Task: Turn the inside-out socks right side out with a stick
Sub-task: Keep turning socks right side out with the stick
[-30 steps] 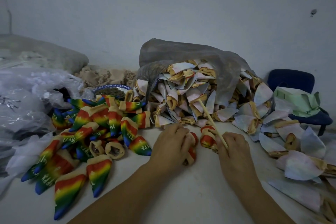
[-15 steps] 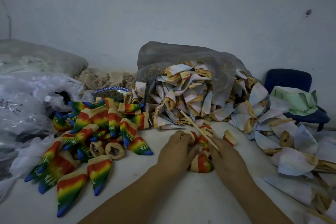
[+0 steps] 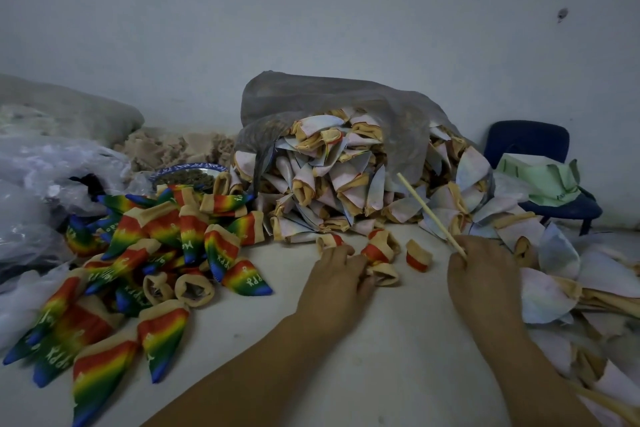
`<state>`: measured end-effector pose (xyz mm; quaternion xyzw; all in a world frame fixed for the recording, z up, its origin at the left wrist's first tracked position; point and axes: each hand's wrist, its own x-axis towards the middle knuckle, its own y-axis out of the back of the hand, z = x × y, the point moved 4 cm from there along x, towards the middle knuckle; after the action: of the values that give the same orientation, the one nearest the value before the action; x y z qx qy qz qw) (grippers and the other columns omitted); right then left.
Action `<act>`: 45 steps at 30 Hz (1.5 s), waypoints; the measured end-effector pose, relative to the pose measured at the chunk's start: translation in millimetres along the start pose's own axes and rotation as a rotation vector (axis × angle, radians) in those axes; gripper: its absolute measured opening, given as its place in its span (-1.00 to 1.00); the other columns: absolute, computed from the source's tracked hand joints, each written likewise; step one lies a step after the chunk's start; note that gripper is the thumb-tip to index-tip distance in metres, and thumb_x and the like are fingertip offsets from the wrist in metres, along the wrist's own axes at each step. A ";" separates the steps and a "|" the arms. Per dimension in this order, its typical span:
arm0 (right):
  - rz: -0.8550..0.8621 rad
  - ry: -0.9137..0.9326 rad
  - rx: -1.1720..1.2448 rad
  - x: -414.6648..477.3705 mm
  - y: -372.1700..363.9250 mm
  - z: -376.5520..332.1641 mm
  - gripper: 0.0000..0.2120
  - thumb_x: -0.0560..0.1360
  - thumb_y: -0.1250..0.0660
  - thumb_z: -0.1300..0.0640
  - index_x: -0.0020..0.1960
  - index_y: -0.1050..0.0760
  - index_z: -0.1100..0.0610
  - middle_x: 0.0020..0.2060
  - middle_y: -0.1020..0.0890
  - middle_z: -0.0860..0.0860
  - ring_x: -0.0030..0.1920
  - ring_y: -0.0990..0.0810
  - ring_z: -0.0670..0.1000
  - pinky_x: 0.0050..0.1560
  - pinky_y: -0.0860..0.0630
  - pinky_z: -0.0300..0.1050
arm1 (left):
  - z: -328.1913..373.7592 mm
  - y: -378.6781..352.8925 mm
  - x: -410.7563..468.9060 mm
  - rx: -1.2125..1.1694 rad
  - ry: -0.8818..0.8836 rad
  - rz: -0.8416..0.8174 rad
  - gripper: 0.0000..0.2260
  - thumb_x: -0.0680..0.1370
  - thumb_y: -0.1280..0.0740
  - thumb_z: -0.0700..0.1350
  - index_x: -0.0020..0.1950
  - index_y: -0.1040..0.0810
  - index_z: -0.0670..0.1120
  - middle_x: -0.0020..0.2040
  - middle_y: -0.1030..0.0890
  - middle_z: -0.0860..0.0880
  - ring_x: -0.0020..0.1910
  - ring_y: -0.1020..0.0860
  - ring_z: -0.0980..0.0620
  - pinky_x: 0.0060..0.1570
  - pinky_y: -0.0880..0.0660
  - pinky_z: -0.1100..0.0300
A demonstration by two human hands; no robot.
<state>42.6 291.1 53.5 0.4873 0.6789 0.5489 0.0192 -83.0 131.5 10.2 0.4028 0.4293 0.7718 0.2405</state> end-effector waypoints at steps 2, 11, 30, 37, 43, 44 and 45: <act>-0.103 -0.074 -0.078 -1.8 -6.8 5.1 -0.68 0.52 -0.18 0.22 0.24 -0.48 0.24 0.10 -0.54 0.25 0.14 -0.46 0.30 0.14 -0.40 0.13 | 7.4 3.5 -4.1 0.042 -0.078 0.071 -0.63 0.65 -0.15 0.09 0.40 -0.43 -0.01 0.41 -0.37 -0.03 0.36 -0.29 -0.01 0.31 -0.24 0.15; -0.307 0.158 0.132 -14.9 -18.9 -26.7 -0.70 0.58 -0.14 0.15 0.27 -0.48 0.08 0.08 -0.58 0.09 0.08 -0.52 0.11 0.09 -0.46 0.03 | 28.7 -5.4 -7.5 0.072 -0.351 -0.087 -0.62 0.65 -0.10 0.12 0.45 -0.38 0.10 0.57 -0.23 0.05 0.58 -0.02 0.02 0.49 0.05 0.04; -0.130 0.051 0.672 -19.1 1.3 -44.2 -0.76 0.61 -0.11 0.15 0.11 -0.54 0.10 -0.06 -0.53 -0.13 -0.09 -0.49 -0.25 -0.09 -0.40 -0.34 | 17.7 25.9 -22.9 -0.429 0.025 0.124 -0.56 0.65 -0.18 0.13 0.53 -0.31 0.13 0.45 -0.29 0.28 0.43 -0.17 0.38 0.38 -0.15 0.44; -0.515 -0.073 1.144 -38.1 -12.1 -67.5 -0.68 0.63 -0.09 0.21 0.23 -0.50 -0.07 0.13 -0.61 -0.12 0.07 -0.62 -0.15 0.01 -0.54 -0.34 | 15.4 29.6 -21.3 -0.616 0.127 0.153 -0.62 0.62 -0.30 -0.02 0.44 -0.44 0.14 0.31 -0.50 0.26 0.26 -0.45 0.30 0.28 -0.43 0.29; -0.441 0.073 1.071 -39.4 -20.0 -73.2 -0.71 0.64 -0.09 0.14 0.28 -0.45 -0.05 0.12 -0.59 -0.11 0.09 -0.60 -0.16 0.07 -0.54 -0.22 | 0.6 38.9 -18.6 -0.828 0.292 0.256 -0.61 0.62 -0.31 -0.10 -0.12 -0.56 0.46 -0.08 -0.55 0.50 -0.01 -0.49 0.49 -0.13 -0.38 0.60; -0.383 0.108 0.973 -37.7 -20.0 -72.1 -0.72 0.63 -0.10 0.10 0.28 -0.45 -0.07 0.11 -0.57 -0.15 0.10 -0.56 -0.19 0.11 -0.50 -0.24 | -2.5 38.0 -17.5 -0.876 0.332 0.277 -0.63 0.62 -0.32 -0.08 -0.15 -0.58 0.44 -0.09 -0.57 0.46 -0.05 -0.51 0.46 -0.16 -0.42 0.55; -0.327 0.139 0.881 -35.6 -19.6 -70.7 -0.72 0.62 -0.11 0.05 0.27 -0.46 -0.08 0.09 -0.52 -0.17 0.10 -0.52 -0.23 0.11 -0.46 -0.32 | -6.5 36.1 -16.3 -0.935 0.379 0.300 -0.68 0.61 -0.32 -0.07 -0.12 -0.60 0.40 -0.09 -0.60 0.40 -0.07 -0.55 0.40 -0.15 -0.48 0.45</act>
<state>9.1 217.0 48.5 0.2979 0.9145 0.2299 -0.1487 -80.2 98.2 32.4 0.1626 0.0127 0.9662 0.1997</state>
